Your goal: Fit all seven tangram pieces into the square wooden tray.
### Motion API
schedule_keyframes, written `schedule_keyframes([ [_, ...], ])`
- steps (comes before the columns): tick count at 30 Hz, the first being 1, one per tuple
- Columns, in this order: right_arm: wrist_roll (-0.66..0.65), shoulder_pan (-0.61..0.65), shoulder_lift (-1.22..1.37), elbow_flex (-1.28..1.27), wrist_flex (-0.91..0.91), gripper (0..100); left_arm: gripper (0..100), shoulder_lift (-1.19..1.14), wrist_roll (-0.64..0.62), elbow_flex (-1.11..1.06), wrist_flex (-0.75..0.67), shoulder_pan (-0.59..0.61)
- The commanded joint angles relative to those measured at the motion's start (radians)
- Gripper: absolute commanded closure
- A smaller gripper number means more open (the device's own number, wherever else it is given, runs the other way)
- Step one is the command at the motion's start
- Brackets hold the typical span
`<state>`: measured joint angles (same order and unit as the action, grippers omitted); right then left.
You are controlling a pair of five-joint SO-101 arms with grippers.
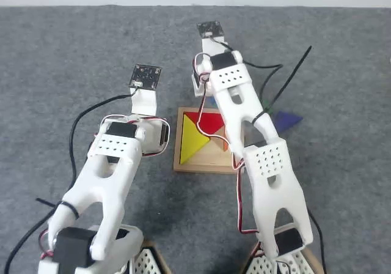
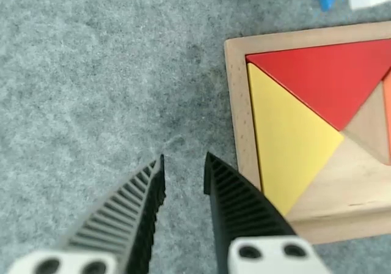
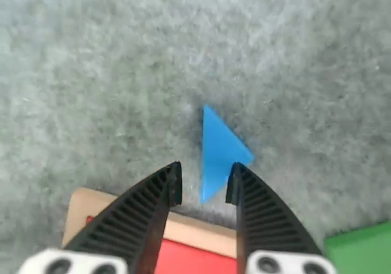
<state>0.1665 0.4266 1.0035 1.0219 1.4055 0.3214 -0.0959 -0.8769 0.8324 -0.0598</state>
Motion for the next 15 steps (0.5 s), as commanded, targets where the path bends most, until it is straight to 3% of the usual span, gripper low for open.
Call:
schedule_keyframes([
  [1, 0.012, -0.001, -0.008, 0.115, 0.058, 78.2, 89, 0.006, 0.000, 0.008, -0.017, -0.008],
  [5, 0.008, -0.001, -0.005, 0.149, 0.070, 70.4, 89, 0.006, 0.000, 0.007, -0.017, -0.008],
  [15, -0.064, 0.007, 0.096, 0.114, -0.053, 70.2, 89, 0.006, 0.000, 0.007, -0.017, -0.008],
])
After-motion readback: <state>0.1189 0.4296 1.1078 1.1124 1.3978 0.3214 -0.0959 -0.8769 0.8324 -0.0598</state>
